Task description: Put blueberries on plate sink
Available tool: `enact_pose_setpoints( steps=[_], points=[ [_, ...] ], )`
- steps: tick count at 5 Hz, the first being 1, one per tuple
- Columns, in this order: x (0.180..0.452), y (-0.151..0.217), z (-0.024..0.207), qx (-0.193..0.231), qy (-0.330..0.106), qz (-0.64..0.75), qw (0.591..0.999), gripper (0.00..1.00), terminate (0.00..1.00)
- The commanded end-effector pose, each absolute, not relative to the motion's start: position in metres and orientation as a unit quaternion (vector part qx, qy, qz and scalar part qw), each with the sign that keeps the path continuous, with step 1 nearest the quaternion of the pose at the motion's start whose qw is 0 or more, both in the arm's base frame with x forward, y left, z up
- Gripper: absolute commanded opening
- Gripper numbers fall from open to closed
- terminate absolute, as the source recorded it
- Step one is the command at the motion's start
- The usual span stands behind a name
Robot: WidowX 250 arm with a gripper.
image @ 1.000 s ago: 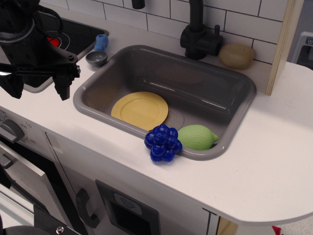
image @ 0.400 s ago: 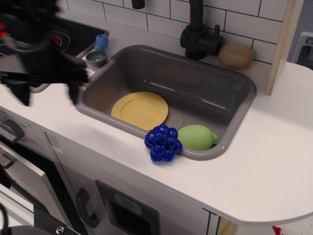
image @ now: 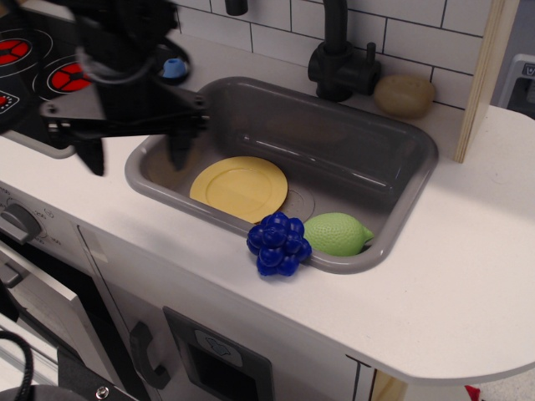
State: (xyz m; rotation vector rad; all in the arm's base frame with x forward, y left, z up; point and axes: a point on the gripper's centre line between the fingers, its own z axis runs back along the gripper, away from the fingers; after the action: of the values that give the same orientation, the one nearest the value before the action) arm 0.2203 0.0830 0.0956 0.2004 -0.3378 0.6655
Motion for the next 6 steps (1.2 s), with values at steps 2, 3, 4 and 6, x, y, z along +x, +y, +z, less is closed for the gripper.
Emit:
enact_pose_setpoints(
  steps=[2, 3, 4, 6],
  points=[
    [0.235, 0.022, 0.108, 0.015, -0.185, 0.290, 0.939, 1.00, 0.00],
    [0.231, 0.002, 0.105, 0.000, -0.168, 0.277, 0.946, 1.00, 0.00],
    [0.226, -0.010, 0.098, 0.008, -0.171, 0.267, 0.948, 1.00, 0.00],
    [0.216, -0.013, 0.074, 0.037, -0.180, 0.255, 0.949, 1.00, 0.00]
  ],
)
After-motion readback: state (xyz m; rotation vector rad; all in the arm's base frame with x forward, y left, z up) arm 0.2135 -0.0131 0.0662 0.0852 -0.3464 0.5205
